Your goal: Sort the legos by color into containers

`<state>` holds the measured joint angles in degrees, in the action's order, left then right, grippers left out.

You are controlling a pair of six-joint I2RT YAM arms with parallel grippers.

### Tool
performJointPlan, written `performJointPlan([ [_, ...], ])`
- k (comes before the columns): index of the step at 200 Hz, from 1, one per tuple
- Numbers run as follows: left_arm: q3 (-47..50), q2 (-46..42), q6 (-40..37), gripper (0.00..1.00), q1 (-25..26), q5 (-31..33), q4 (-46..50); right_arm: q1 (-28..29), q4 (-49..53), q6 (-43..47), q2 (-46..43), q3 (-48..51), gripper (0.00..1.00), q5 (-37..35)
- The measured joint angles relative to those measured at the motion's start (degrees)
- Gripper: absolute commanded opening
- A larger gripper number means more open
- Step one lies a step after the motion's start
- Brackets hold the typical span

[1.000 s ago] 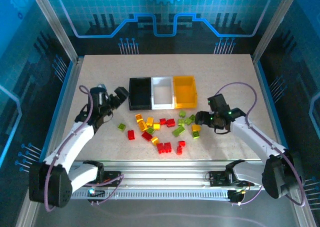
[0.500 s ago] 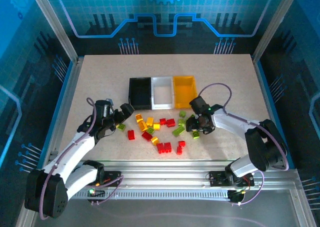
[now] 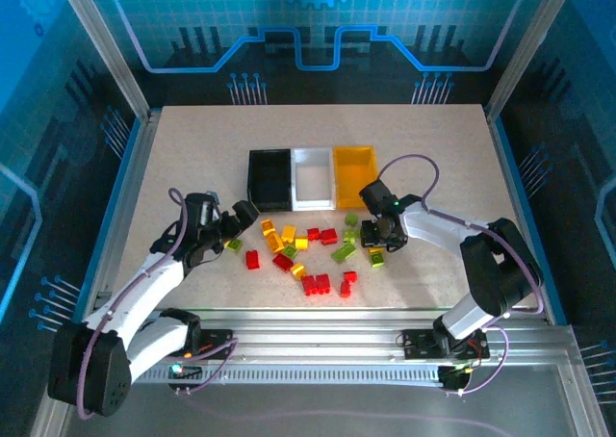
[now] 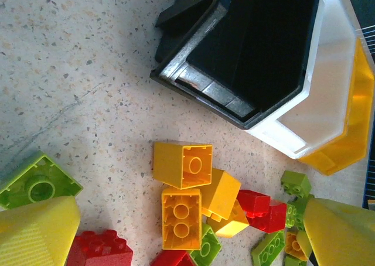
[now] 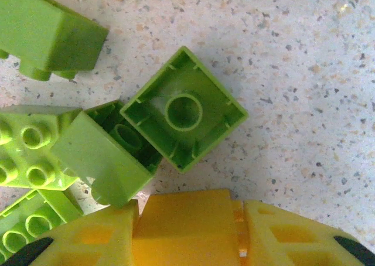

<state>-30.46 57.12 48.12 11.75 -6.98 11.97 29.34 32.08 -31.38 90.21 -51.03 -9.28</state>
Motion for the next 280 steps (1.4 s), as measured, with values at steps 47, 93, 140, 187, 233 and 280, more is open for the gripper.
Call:
performJointPlan([
  [47,0.0,0.0,0.0,0.99,0.0,0.0,0.5,0.2,2.8,0.4,-5.3,-0.6,0.35,-0.6],
  [93,0.0,-2.7,0.0,0.99,0.0,0.5,4.3,5.6,6.1,2.6,-4.5,-18.2,0.36,0.5],
  [140,0.0,-6.1,0.0,0.95,0.0,2.5,10.5,9.5,4.4,4.7,16.8,-40.9,0.37,0.1],
  [187,0.0,-6.1,0.5,0.88,0.0,6.7,16.8,9.3,6.5,5.1,34.4,-57.1,0.45,-2.2],
  [233,1.1,-1.2,1.2,0.83,0.0,7.7,16.2,8.4,9.2,4.5,38.0,-63.1,0.67,-2.8],
  [280,1.2,5.5,1.1,0.76,0.0,7.6,11.7,8.3,8.3,4.2,35.6,-61.1,0.68,-2.3],
])
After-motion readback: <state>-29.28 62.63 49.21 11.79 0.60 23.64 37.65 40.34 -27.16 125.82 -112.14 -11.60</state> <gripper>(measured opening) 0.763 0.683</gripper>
